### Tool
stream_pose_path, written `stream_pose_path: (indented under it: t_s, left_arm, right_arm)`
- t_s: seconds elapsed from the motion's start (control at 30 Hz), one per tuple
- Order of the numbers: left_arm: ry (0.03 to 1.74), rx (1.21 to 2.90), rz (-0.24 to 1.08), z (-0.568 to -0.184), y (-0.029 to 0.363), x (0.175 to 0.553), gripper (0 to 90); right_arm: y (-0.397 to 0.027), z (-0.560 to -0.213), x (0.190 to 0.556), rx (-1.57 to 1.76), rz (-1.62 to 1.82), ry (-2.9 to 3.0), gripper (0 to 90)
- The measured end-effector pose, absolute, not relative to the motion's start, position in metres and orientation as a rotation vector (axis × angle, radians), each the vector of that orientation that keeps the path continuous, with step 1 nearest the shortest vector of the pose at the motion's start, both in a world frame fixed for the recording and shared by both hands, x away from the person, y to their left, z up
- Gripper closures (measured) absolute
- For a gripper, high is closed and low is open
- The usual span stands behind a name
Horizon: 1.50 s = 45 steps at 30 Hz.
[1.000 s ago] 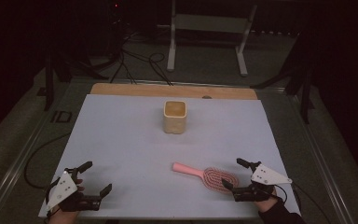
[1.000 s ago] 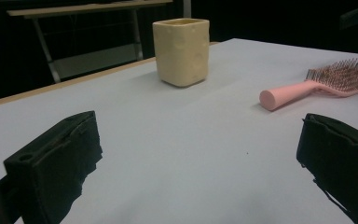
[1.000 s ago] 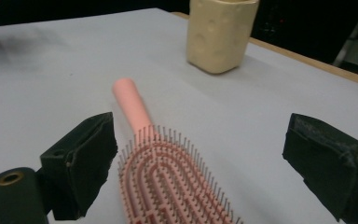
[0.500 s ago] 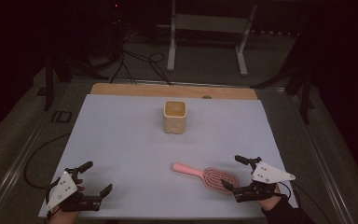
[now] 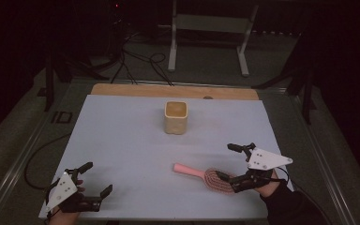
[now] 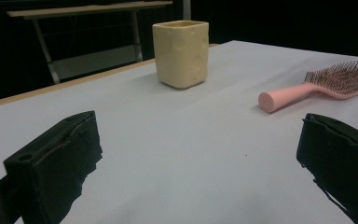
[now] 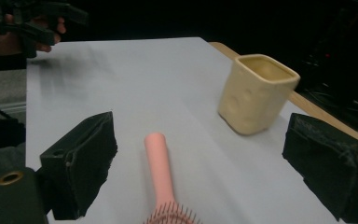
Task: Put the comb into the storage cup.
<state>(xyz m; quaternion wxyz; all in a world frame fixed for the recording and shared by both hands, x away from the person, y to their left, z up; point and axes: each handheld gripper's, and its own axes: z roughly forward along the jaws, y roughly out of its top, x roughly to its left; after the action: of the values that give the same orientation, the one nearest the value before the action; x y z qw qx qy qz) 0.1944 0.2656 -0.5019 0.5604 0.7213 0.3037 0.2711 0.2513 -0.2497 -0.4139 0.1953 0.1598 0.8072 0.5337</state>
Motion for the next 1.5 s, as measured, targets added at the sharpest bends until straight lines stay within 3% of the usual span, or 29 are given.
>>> stream_pose_path:
  t_s: [0.53,0.97,1.1,1.5]
  left_arm:
    - [0.709,1.705,0.634,-0.502,0.265,0.194,0.0]
    - [0.707,1.711,0.63,-0.503,0.264,0.195,0.0]
    - [0.704,1.711,0.631,-0.503,0.264,0.195,0.0]
    - [0.703,1.709,0.629,-0.503,0.264,0.195,0.0]
  right_arm:
    - [-0.204,-0.401,0.281,0.211,1.481,2.47,9.3]
    - [-0.168,-0.414,0.294,0.058,1.381,2.678,13.3]
    - [-0.16,-0.421,0.297,0.027,1.345,2.736,19.5]
    - [-0.148,-0.445,0.307,-0.079,1.211,2.865,54.3]
